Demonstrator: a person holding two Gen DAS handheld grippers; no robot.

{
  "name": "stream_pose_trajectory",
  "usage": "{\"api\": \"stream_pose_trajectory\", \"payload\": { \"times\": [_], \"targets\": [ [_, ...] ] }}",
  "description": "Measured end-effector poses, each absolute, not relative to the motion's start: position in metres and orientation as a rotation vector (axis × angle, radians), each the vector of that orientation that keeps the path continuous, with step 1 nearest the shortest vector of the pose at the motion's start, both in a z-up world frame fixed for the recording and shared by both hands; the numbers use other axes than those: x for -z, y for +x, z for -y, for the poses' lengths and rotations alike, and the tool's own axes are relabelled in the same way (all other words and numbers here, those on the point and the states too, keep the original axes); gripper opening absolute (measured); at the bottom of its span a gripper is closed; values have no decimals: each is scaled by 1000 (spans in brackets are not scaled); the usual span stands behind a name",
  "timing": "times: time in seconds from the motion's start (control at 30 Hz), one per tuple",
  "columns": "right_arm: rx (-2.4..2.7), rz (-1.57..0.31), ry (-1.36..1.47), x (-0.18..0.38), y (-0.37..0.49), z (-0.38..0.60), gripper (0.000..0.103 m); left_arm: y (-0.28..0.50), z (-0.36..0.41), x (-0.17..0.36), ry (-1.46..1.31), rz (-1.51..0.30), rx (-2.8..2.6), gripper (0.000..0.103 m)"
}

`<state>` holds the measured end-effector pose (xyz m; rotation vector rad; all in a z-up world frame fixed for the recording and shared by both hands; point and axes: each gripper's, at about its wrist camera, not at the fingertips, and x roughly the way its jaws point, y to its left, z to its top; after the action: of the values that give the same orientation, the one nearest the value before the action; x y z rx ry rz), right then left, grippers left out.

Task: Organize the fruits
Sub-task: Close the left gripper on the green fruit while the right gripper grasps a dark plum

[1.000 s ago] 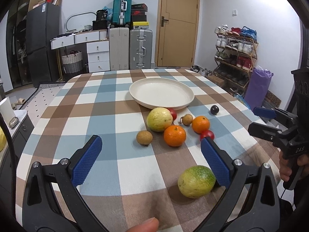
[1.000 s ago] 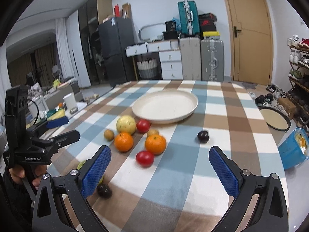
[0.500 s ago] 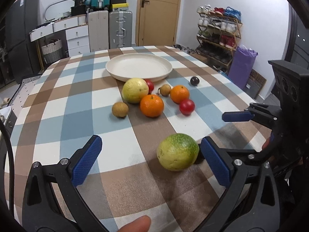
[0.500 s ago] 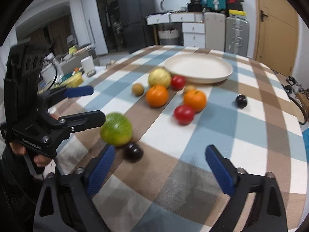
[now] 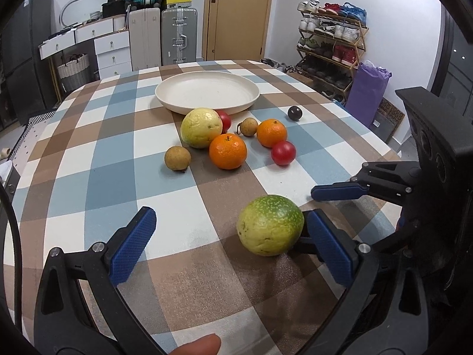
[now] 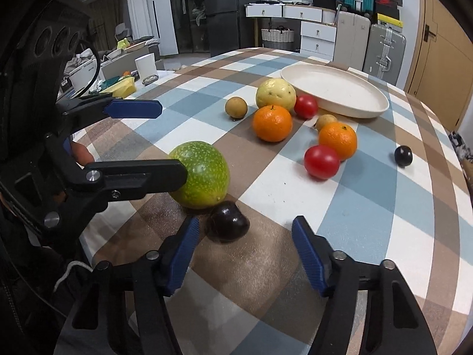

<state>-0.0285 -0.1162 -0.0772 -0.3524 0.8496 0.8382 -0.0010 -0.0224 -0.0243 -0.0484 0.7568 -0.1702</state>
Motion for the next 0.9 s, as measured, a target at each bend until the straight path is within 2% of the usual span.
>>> {"api": "stream_pose_trajectory", "payload": {
  "times": [0.13,0.23,0.3,0.67,0.73,0.9],
  "targets": [
    [-850,-837,-364,77,-29,113,53,-1,21,23,-63,-763,178,102],
    [-875,-824,-383,77,-32,110,43,-1,20,23,-64,-763,176,102],
    [-888,-815,-397,76,-35,109,29,-1,19,24,-67,-766,177,102],
    [-859,-796,-307,68,-31,134,27,1,28,28,-66,-785,219,99],
    [-836,-790,-292,66,-27,139,27,3,33,31,-54,-799,222,96],
    [-798,-784,-259,64,-19,150,27,8,43,38,-62,-825,270,78]
  ]
}}
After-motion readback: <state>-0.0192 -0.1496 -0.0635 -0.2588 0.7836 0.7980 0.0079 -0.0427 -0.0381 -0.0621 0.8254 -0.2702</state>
